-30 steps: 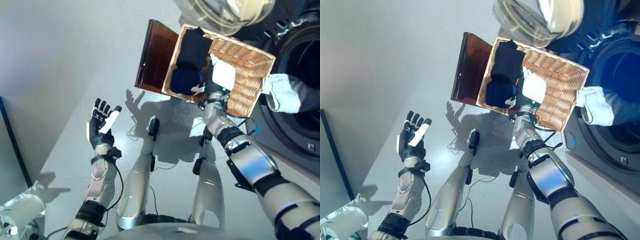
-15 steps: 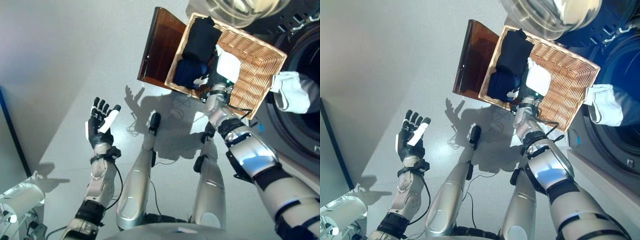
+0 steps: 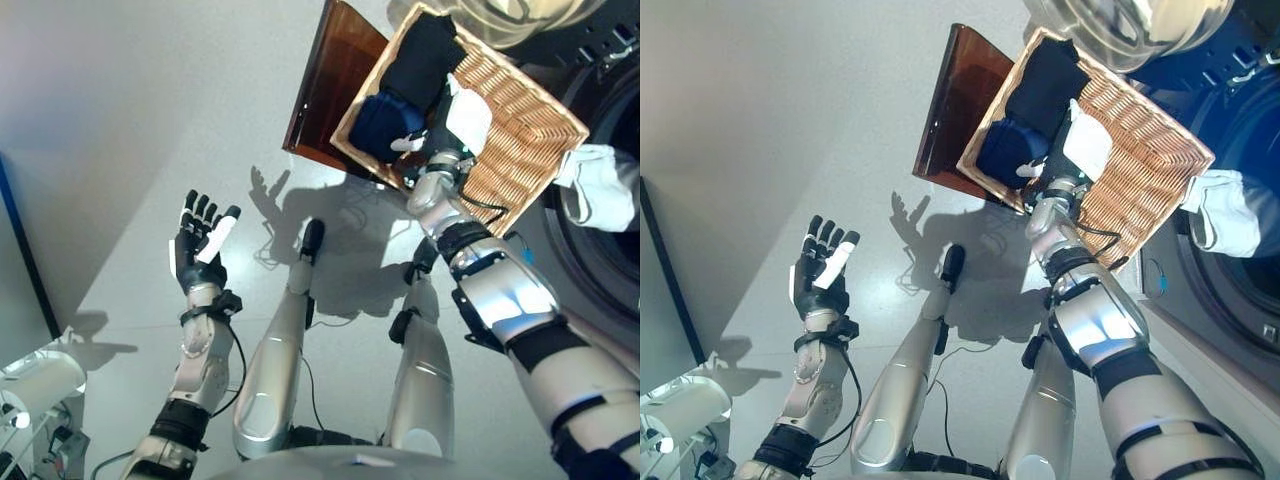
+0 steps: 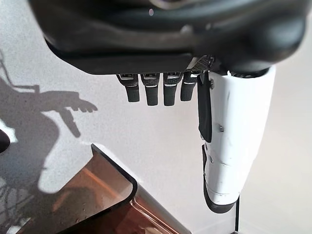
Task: Pick up the clothes and place them into the washing machine
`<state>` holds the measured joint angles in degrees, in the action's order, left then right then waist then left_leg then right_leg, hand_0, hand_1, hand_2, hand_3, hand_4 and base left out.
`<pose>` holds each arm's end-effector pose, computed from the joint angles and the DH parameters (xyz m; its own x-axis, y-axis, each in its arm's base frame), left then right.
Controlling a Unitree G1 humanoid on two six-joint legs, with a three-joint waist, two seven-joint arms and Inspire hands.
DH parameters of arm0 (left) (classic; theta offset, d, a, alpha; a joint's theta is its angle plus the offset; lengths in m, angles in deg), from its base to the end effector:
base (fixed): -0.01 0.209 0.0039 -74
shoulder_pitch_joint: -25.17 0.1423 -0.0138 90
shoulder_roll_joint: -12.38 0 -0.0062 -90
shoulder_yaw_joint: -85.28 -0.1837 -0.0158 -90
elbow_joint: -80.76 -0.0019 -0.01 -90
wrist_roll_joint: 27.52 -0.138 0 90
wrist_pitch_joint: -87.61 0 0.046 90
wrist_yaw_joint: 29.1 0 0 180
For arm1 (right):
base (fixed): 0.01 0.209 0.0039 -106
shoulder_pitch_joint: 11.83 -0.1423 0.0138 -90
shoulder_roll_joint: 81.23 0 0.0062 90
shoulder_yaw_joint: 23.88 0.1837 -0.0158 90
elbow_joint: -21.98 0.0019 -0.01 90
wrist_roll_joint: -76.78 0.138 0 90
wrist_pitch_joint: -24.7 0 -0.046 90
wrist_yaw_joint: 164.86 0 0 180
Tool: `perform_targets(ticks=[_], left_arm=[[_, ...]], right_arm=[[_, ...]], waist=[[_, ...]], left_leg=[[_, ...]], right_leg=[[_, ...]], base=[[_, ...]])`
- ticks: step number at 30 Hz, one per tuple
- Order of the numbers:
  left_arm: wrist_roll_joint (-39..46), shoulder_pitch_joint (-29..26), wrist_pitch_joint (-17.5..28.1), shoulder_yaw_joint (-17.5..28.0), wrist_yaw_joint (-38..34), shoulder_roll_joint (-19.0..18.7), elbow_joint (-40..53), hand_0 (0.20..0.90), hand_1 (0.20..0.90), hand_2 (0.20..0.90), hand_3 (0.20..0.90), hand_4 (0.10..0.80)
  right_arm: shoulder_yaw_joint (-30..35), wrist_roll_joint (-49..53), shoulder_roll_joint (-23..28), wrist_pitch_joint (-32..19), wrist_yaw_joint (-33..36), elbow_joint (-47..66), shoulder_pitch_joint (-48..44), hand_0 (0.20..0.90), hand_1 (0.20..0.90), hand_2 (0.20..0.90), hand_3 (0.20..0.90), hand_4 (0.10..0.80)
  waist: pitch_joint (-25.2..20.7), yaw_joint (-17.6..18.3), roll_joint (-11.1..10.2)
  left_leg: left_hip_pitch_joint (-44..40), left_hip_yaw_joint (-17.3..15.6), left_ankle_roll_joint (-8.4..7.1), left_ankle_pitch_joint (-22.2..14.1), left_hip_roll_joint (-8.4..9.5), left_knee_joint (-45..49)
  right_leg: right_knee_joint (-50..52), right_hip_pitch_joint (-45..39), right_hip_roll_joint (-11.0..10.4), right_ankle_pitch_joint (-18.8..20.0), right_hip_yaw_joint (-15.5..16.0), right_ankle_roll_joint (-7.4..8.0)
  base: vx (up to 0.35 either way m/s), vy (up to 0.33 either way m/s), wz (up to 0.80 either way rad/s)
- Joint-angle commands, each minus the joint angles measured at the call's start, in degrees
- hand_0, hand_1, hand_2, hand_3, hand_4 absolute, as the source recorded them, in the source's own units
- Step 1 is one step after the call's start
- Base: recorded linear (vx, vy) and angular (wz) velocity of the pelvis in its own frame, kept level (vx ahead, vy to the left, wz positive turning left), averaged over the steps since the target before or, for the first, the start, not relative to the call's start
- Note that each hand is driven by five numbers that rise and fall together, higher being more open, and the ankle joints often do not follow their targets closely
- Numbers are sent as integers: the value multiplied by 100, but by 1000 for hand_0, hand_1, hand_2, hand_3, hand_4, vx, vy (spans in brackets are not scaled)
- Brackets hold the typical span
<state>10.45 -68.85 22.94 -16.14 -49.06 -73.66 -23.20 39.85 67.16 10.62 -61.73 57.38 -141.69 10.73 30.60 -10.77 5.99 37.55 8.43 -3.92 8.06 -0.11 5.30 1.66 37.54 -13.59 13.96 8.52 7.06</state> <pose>0.2102 0.1654 0.0278 0.9422 0.3333 0.0349 -0.2822 0.8454 -0.4535 0.3723 -0.1596 0.1525 0.8303 -0.4170 0.3698 0.5444 0.4646 -0.6984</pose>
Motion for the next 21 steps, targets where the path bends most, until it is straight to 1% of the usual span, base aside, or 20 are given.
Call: perform_targets(ticks=[1,12,13,14,15,16,21], left_arm=[[6,179,492,77,-36,-467,855,900,900,900,900,800],[3,180,470,47,-46,-458,884,900,900,900,900,800],[1,181,465,52,-49,-462,878,900,900,900,900,800],[-5,182,466,67,-57,-460,879,900,900,900,900,800],[-6,175,461,64,-57,-459,863,900,900,900,900,800],[5,180,458,66,-48,-457,857,900,900,900,900,800],[-6,206,419,51,-49,-448,877,900,900,900,900,800]], right_arm=[[-206,91,264,-482,231,259,-1090,900,900,900,900,800],[-214,282,294,-572,231,347,-1224,900,900,900,900,800],[-212,288,279,-576,228,346,-1218,518,518,518,518,527],[-208,307,266,-579,211,329,-1207,496,496,496,496,512],[-194,331,247,-586,199,306,-1210,433,433,433,433,467],[-183,355,237,-597,185,286,-1201,200,200,200,200,300],[-106,564,190,-669,83,217,-1158,200,200,200,200,300]], waist=[[-80,-226,241],[-80,-272,191],[-80,-273,189],[-80,-274,180],[-80,-273,173],[-80,-271,168],[-80,-244,149]], left_leg=[[82,-33,-147,78,79,-336],[85,23,-143,89,98,-346],[85,19,-142,87,99,-342],[88,19,-141,85,102,-337],[92,19,-140,84,102,-334],[96,16,-140,87,103,-334],[89,5,-144,83,81,-350]], right_leg=[[938,-84,-383,-1115,-228,213],[945,-145,-387,-1146,-170,218],[953,-141,-385,-1148,-172,216],[947,-147,-381,-1150,-179,213],[945,-146,-378,-1150,-182,214],[937,-153,-373,-1156,-188,211],[953,-131,-350,-1184,-209,199]], base=[[0,0,0],[13,-3,5],[0,0,0],[0,0,0],[0,0,0],[0,0,0],[0,0,0]])
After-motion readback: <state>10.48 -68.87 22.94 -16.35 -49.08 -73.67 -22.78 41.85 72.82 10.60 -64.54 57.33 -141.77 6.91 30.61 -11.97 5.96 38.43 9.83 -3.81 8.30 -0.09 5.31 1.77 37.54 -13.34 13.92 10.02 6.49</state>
